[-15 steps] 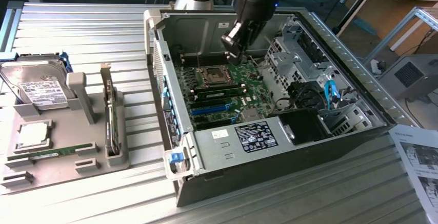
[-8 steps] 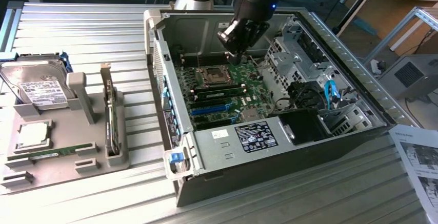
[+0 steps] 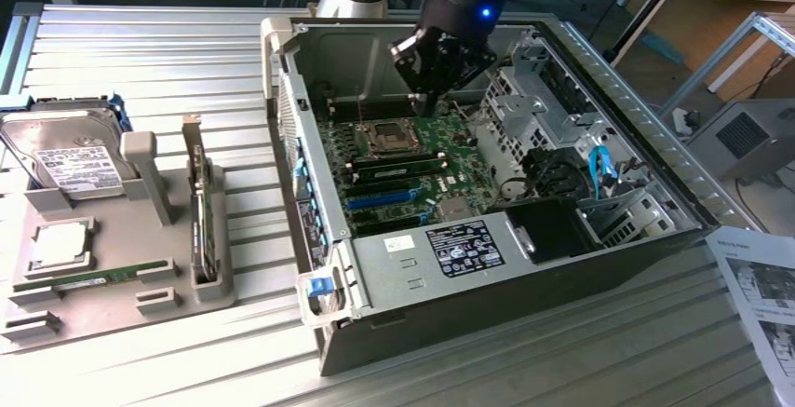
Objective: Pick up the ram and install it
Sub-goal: 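Press down the ram until it locks into place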
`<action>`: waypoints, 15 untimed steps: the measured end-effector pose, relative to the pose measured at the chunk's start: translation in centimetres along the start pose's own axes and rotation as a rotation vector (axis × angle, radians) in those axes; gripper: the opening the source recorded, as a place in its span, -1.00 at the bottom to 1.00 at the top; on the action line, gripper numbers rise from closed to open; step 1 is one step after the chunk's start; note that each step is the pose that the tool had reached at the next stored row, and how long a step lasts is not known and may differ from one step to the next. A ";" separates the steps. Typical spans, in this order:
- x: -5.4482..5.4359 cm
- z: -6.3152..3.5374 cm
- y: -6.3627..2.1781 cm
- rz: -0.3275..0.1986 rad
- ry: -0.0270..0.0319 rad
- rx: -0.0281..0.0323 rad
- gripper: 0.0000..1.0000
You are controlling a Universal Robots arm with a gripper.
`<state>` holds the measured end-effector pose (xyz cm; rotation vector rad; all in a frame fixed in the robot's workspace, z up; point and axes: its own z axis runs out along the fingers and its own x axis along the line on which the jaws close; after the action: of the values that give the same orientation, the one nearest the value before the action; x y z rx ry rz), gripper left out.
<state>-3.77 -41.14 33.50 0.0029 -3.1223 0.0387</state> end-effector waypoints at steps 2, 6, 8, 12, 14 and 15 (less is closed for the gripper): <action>0.2 0.00 0.00 0.027 -0.0030 -0.0038 -0.79; 0.5 0.01 0.00 0.027 -0.0109 -0.0047 -0.79; 0.5 0.01 0.00 0.028 -0.0118 -0.0106 -0.79; 0.5 0.01 -0.01 0.027 -0.0136 -0.0285 -0.79; 0.5 0.01 -0.03 0.027 -0.0136 -0.0358 -0.79; 0.5 0.01 -0.03 0.027 -0.0136 -0.0389 -0.79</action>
<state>-4.25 -41.17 33.50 -0.0399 -3.1361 -0.0218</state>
